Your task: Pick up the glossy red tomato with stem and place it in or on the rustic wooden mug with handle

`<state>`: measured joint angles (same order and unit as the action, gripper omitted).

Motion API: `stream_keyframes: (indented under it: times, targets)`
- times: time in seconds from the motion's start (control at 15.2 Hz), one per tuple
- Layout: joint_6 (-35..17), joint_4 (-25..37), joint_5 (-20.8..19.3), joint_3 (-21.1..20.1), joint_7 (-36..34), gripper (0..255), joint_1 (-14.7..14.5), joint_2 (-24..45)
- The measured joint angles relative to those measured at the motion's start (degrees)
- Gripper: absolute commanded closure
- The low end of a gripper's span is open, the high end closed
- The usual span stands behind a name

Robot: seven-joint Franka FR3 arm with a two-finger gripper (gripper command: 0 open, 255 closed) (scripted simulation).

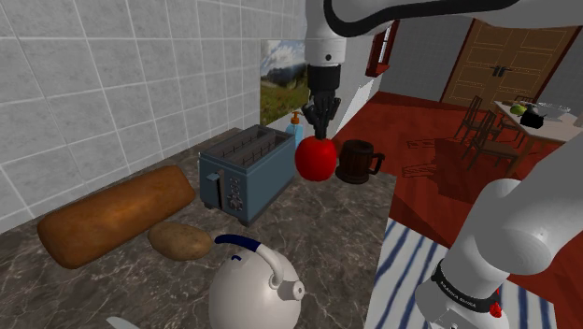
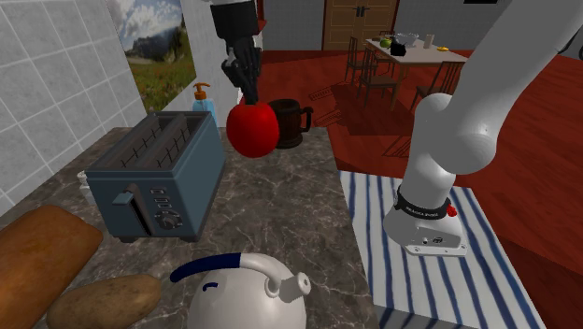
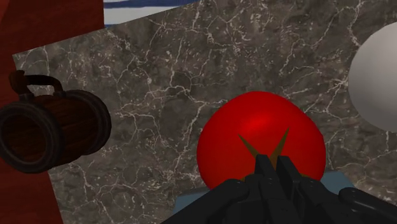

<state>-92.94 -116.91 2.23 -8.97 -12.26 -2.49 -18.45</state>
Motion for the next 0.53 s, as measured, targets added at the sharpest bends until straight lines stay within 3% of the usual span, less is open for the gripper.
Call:
stream_keyframes:
  times: [0.53]
  targets:
    - [6.0,6.6,-0.2,0.1,0.0,255,0.1,0.7]
